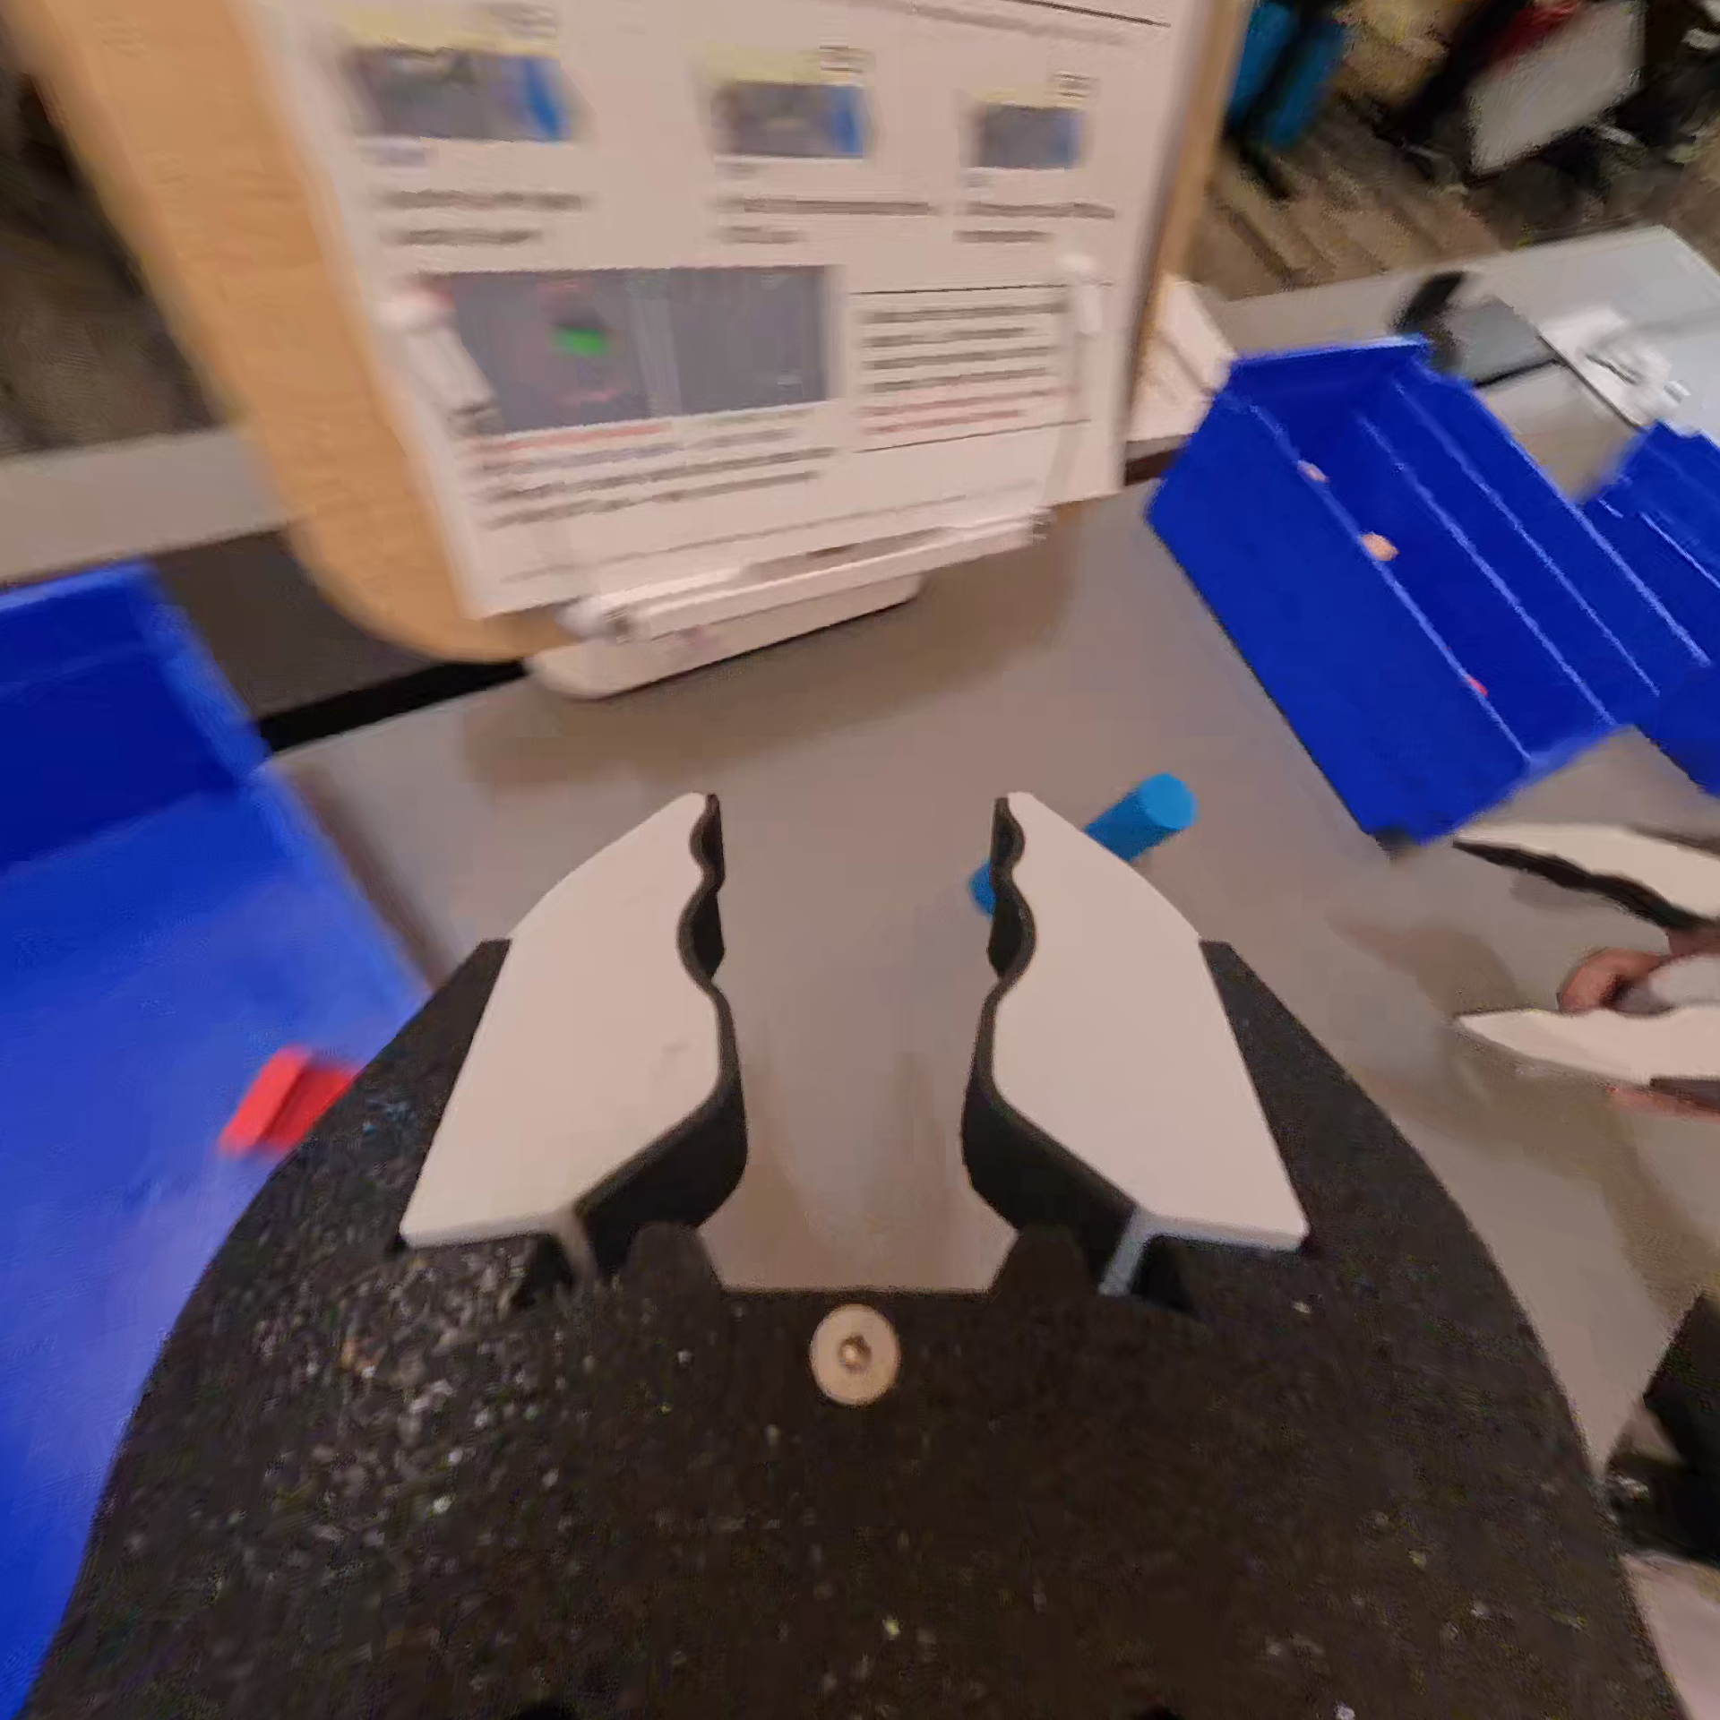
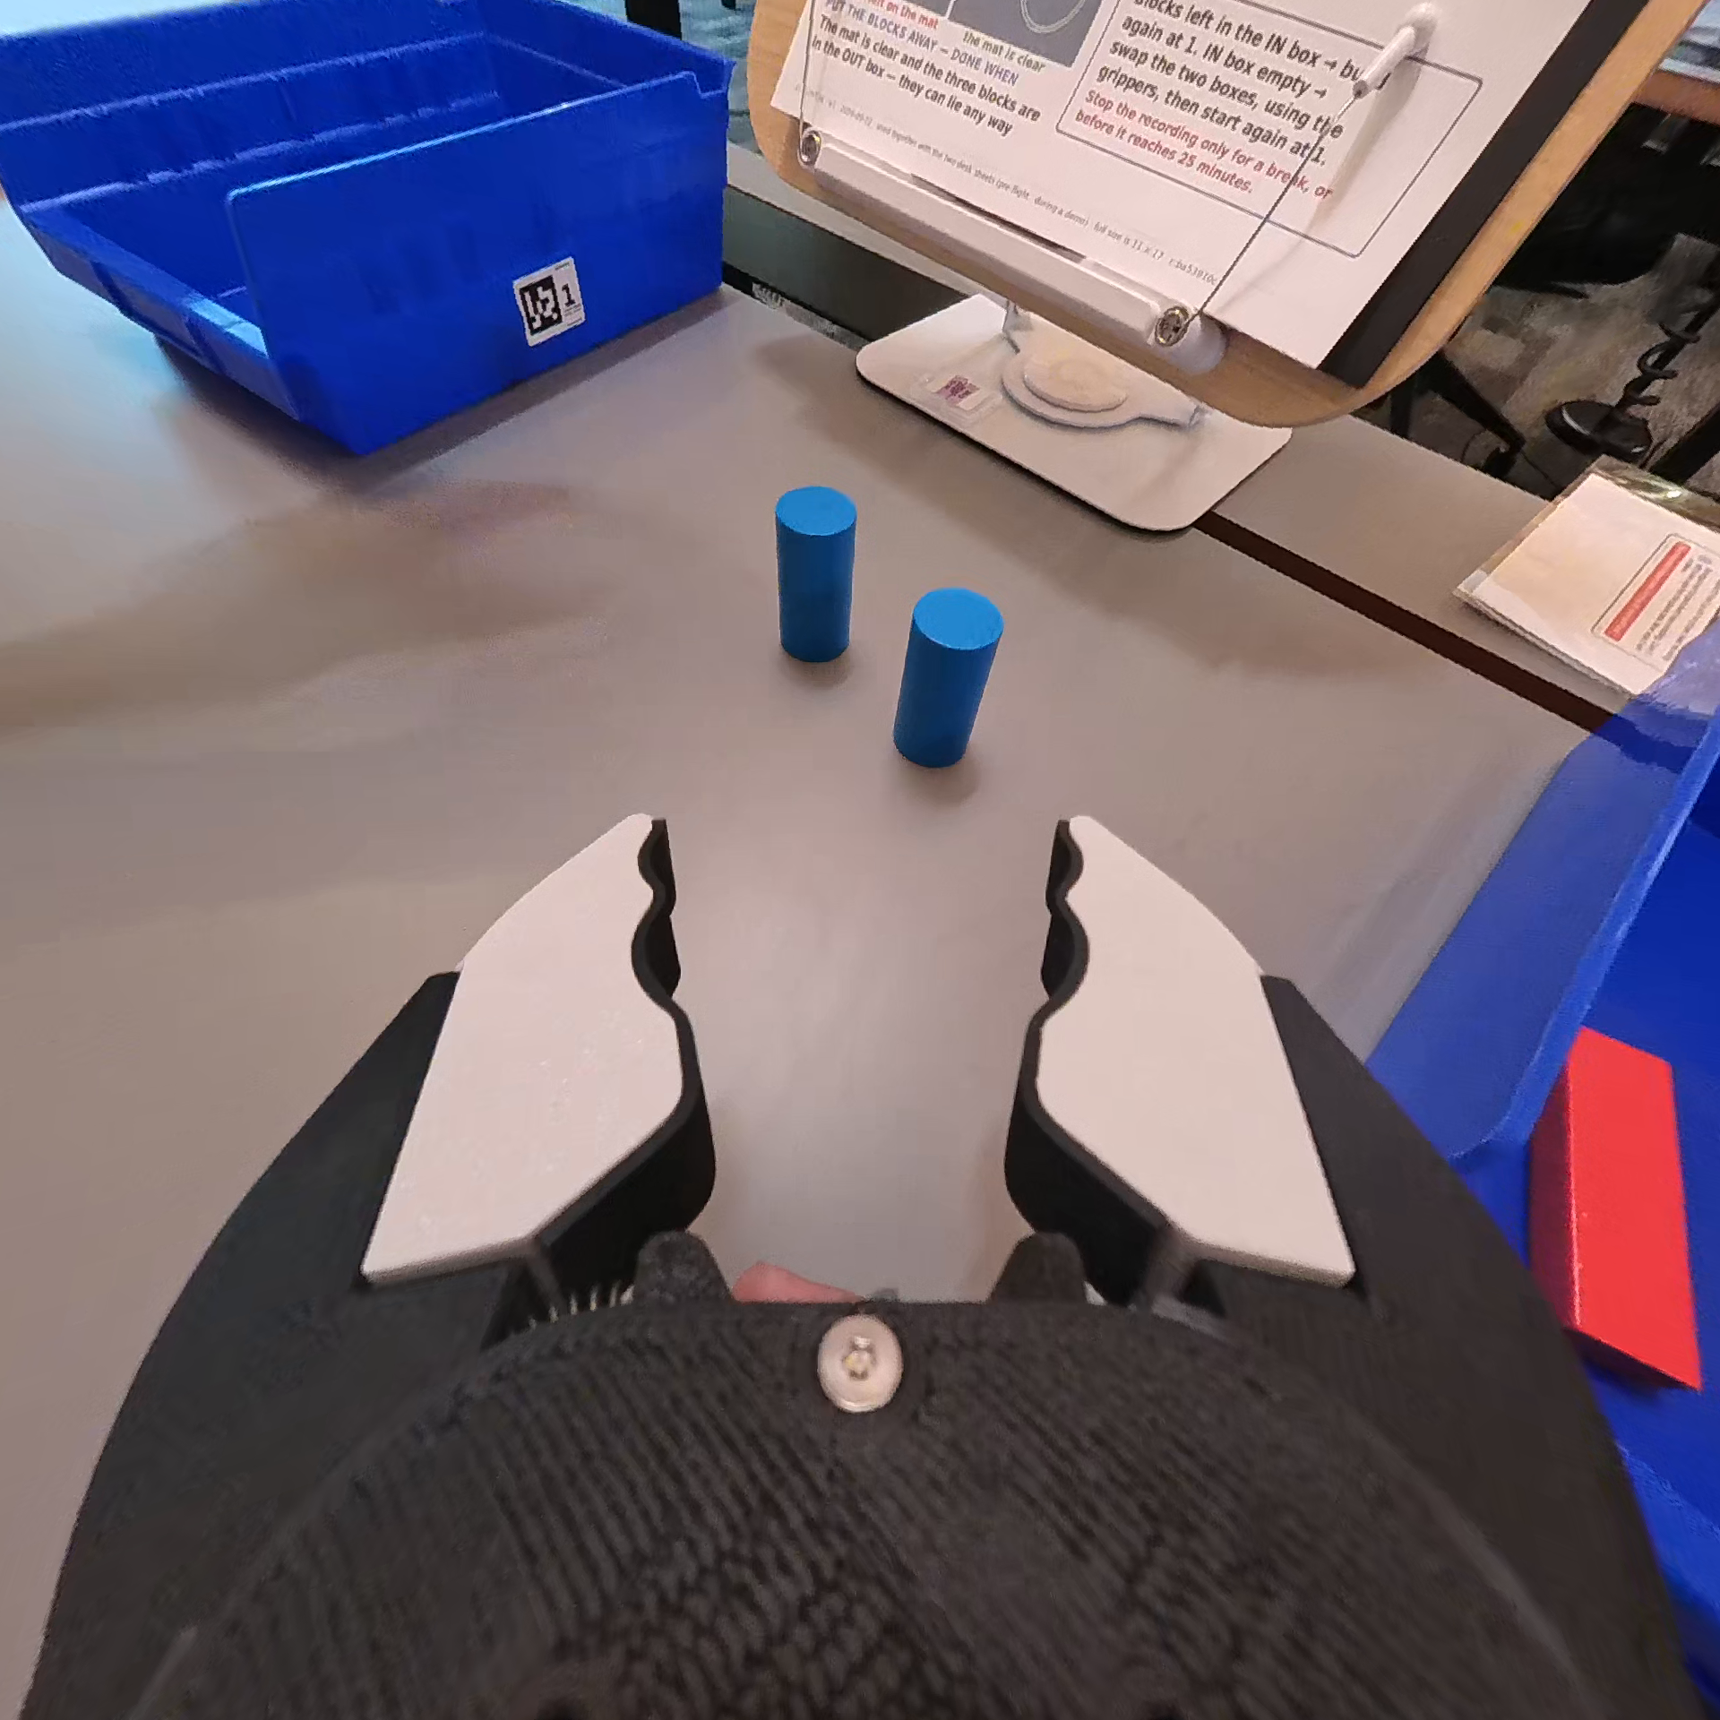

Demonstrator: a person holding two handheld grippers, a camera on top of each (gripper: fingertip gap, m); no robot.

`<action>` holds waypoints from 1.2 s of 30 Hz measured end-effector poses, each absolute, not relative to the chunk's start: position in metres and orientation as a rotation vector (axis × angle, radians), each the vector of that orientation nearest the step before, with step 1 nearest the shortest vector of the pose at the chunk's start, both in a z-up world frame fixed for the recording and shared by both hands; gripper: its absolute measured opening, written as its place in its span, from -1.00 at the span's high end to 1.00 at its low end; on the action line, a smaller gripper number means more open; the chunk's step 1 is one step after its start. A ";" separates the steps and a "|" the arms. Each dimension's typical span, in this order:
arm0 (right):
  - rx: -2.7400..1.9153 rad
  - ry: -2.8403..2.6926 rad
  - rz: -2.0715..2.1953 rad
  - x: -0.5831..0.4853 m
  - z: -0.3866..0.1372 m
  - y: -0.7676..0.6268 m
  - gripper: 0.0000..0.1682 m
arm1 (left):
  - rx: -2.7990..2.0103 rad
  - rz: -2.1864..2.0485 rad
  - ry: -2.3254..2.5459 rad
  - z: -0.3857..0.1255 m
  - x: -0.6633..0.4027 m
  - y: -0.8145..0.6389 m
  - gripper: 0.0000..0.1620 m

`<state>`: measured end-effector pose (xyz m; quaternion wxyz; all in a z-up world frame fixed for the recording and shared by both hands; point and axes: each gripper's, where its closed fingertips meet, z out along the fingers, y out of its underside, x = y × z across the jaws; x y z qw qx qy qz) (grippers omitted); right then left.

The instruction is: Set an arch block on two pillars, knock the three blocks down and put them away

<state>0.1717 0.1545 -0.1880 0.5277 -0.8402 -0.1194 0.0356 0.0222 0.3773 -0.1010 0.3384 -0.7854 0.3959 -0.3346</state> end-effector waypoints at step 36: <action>-2.104 -0.308 0.126 0.148 -0.219 0.154 0.08 | -2.606 -0.288 1.498 -0.276 -0.111 0.487 0.81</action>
